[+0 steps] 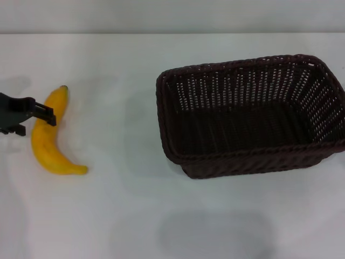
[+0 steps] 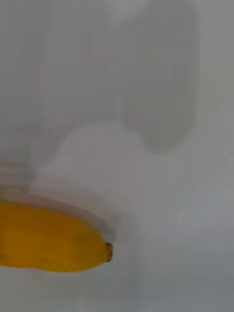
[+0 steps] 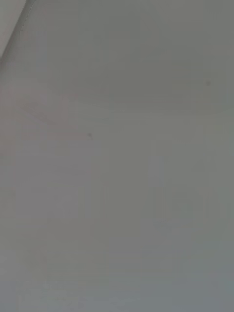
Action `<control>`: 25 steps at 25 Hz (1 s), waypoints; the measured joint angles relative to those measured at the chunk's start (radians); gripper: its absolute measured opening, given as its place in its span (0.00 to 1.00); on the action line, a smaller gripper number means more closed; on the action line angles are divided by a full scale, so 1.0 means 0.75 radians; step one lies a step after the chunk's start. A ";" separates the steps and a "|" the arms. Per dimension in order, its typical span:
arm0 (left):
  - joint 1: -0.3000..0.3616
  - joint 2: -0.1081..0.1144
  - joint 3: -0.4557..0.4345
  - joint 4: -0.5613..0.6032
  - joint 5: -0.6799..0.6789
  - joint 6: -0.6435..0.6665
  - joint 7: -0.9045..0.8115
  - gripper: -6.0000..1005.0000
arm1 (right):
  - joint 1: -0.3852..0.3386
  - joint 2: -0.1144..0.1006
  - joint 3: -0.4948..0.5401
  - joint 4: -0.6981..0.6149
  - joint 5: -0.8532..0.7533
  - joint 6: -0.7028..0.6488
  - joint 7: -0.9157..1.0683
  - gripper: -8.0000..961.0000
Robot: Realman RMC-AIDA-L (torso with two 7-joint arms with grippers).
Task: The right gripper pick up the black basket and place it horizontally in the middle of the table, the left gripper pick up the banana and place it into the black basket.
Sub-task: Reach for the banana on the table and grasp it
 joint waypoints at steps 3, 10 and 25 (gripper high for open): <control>-0.012 -0.008 0.000 -0.016 0.002 0.023 0.006 0.72 | 0.016 -0.001 0.000 0.027 0.001 -0.011 -0.029 0.84; -0.057 -0.014 0.005 -0.118 0.051 0.049 0.002 0.71 | 0.034 0.000 0.000 0.049 0.001 -0.031 -0.041 0.84; -0.083 -0.018 0.067 -0.050 0.088 0.011 0.018 0.55 | 0.027 0.001 0.000 0.051 0.008 -0.021 -0.042 0.83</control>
